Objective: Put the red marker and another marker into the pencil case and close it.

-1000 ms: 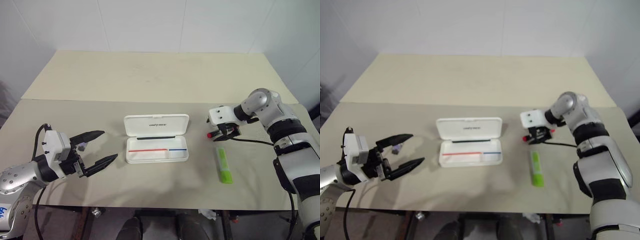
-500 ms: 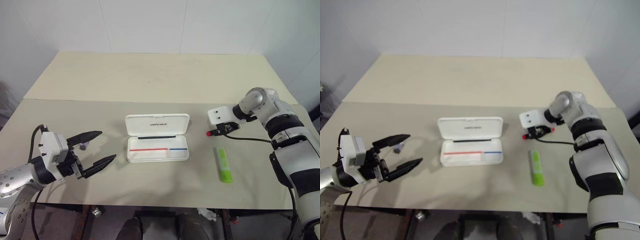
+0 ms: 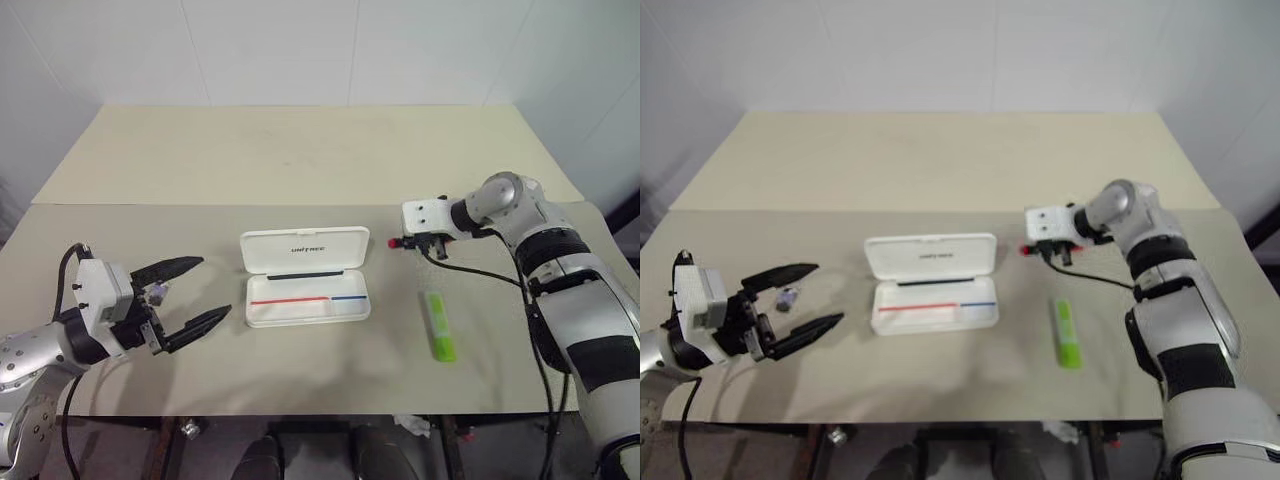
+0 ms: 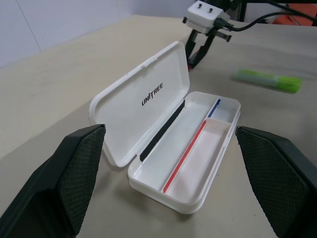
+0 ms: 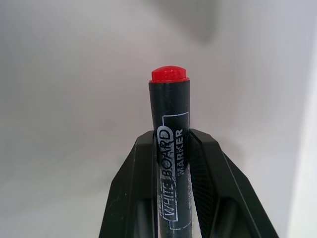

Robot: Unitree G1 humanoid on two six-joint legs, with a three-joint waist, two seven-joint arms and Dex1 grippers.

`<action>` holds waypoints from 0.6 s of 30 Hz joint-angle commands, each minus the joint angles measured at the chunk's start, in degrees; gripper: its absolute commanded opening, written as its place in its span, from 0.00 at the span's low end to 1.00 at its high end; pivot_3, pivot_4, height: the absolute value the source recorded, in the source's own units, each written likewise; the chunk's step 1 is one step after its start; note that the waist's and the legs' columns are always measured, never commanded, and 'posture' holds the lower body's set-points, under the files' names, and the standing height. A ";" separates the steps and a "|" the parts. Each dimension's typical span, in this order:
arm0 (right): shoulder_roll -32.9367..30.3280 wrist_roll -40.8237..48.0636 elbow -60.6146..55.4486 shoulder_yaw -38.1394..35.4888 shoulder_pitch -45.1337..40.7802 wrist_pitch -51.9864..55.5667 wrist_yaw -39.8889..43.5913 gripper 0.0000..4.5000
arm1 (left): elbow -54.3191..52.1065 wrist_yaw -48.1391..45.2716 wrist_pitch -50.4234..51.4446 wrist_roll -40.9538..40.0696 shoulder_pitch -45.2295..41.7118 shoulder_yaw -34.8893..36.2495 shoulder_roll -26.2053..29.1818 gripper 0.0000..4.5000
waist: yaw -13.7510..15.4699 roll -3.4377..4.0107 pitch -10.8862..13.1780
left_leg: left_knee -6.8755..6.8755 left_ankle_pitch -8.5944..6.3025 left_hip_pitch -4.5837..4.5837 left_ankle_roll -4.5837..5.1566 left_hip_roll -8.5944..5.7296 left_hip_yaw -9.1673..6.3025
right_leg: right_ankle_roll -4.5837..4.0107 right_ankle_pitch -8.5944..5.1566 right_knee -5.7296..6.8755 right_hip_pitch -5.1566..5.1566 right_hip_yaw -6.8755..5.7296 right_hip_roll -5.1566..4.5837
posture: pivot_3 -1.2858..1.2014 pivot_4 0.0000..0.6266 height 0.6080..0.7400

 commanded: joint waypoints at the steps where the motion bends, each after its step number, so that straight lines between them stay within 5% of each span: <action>1: 0.31 3.13 -4.07 -3.51 -1.86 1.74 -2.20 0.12 | 0.47 -0.70 -0.32 -0.48 -1.44 0.13 0.72 1.00 | 0.03 0.01 0.01 | 0.00 0.00 -0.01 0.00 0.00 0.00 | 0.00 0.00 -0.01 0.00 0.00 0.00 | 0.52 0.24 1.00; 13: 2.53 12.47 -19.99 -10.94 -0.84 8.02 -5.11 0.12 | 3.62 -2.40 -0.85 0.20 -4.44 -2.72 0.25 1.00 | -0.02 0.02 0.01 | -0.03 0.00 -0.04 0.00 0.01 0.01 | 0.00 0.00 0.00 -0.06 0.03 0.00 | 0.52 0.24 1.00; 18: 4.29 23.41 -38.91 -14.11 3.54 18.27 0.71 0.12 | 4.19 -2.66 -0.91 0.30 -5.20 -3.38 0.21 1.00 | 0.15 0.02 0.01 | -0.05 0.00 -0.06 0.00 0.02 0.00 | 0.00 0.00 -0.01 -0.06 0.02 -0.02 | 0.52 0.24 1.00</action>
